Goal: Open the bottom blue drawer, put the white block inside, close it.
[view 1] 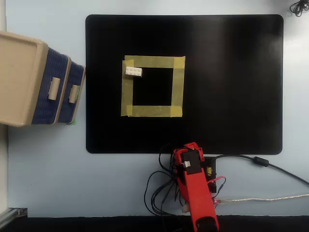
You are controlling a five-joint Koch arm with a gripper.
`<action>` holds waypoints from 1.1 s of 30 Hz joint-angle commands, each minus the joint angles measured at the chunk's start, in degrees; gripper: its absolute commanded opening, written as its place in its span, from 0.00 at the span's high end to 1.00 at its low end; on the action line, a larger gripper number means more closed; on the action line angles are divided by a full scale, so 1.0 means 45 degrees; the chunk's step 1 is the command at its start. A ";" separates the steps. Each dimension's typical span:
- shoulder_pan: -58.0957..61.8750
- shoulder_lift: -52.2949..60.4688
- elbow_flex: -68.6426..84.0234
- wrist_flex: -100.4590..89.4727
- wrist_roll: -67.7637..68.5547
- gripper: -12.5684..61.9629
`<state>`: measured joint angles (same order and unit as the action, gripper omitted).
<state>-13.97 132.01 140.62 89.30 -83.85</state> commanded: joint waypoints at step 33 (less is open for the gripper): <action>-0.8848 -0.8301 -0.7109 -1.9219 -1.6250 0.38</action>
<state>-52.03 93.87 108.02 19.25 -153.81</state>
